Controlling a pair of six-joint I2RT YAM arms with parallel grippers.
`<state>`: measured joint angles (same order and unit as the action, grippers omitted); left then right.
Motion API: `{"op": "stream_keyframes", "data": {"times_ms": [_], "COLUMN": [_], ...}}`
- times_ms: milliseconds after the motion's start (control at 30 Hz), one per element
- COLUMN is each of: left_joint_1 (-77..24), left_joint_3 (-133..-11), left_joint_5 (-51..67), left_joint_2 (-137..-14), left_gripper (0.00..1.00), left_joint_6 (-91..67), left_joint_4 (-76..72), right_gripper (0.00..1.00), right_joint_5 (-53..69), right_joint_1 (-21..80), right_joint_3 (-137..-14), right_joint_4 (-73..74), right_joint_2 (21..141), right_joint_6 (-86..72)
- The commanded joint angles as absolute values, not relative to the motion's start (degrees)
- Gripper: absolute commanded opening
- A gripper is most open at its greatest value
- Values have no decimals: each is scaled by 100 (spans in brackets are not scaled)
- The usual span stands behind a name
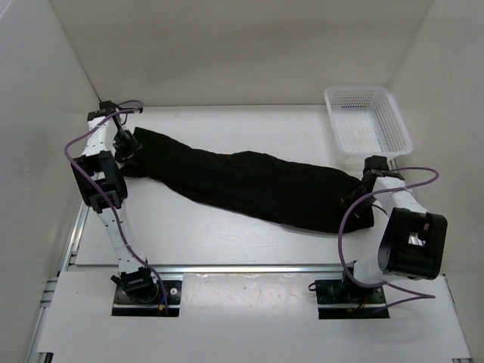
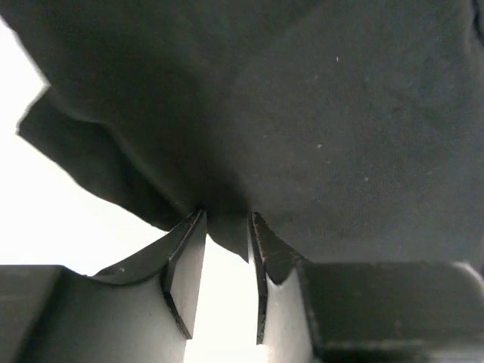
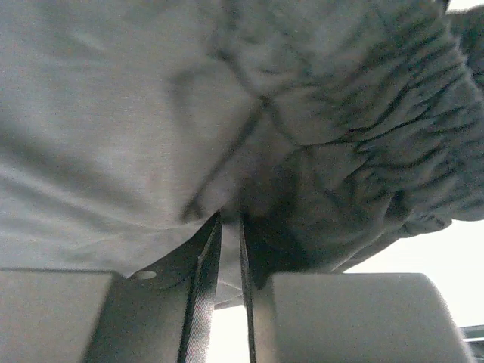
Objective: Fold and stack the trousers
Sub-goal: Fold the trousers
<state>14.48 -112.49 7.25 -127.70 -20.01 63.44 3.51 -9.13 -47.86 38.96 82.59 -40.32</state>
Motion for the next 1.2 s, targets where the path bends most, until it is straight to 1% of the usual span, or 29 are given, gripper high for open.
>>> {"op": "stream_keyframes", "data": {"times_ms": [0, 100, 133, 167, 200, 233, 267, 300, 333, 367, 433, 467, 533, 700, 833, 967, 1100, 1167], "left_joint_1": [1608, 1810, 1915, 1916, 1994, 1995, 2047, 2048, 2048, 2109, 2196, 2249, 2320, 2259, 2259, 2259, 2259, 2259], "left_joint_3": [-11741, -11935, -11936, -11936, -11996, -11997, -11910, -11805, -11665, -11376, -11128, -11049, -11100, -11513, -11575, -11023, -11021, -11144], "left_joint_5": [519, 466, 466, 466, 518, 519, 519, 579, 711, 790, 1131, 1256, 1467, 1397, 1635, 1521, 1468, 1372], "left_joint_2": [-12024, -11831, -11830, -11830, -12013, -12093, -12146, -12146, -12146, -12146, -12146, -12146, -12401, -12761, -13112, -13061, -13253, -13306], "left_gripper": [39, 39, 39, 43, 62, 79, 87, 90, 98, 100, 100, 100, 100, 100, 100, 100, 100, 88], "left_joint_6": [-1986, -2057, -2118, -2214, -2276, -2407, -2478, -2479, -2566, -2671, -2724, -2725, -2725, -2725, -2838, -2971, -3084, -3138], "left_joint_4": [6398, 6451, 6399, 6398, 6468, 6538, 6539, 6539, 6426, 6312, 6030, 5968, 5968, 6179, 6231, 5890, 5836, 5836], "right_gripper": [23, 38, 39, 44, 46, 46, 47, 52, 55, 55, 58, 64, 69, 71, 72, 72, 72, 72], "right_joint_5": [142, -70, -123, -123, -123, -71, -70, -9, 43, 44, 97, 97, 149, 202, 202, 202, 202, 255], "right_joint_1": [-905, -853, -853, -853, -853, -853, -853, -853, -853, -853, -853, -853, -853, -853, -853, -853, -853, -853], "right_joint_3": [-5474, -6247, -6571, -6705, -6810, -6968, -7022, -7022, -7083, -7084, -7084, -7084, -7023, -6900, -6847, -6794, -6794, -6794], "right_joint_4": [3954, 4261, 4315, 4315, 4385, 4386, 4386, 4386, 4386, 4386, 4438, 4438, 4438, 4438, 4438, 4438, 4438, 4438], "right_joint_2": [7779, 7567, 7498, 7497, 7497, 7497, 7497, 7497, 7497, 7558, 7611, 7611, 7611, 7611, 7611, 7559, 7559, 7506], "right_joint_6": [-3877, -3683, -3683, -3613, -3560, -3560, -3507, -3507, -3507, -3455, -3401, -3401, -3331, -3278, -3278, -3278, -3278, -3278]}}
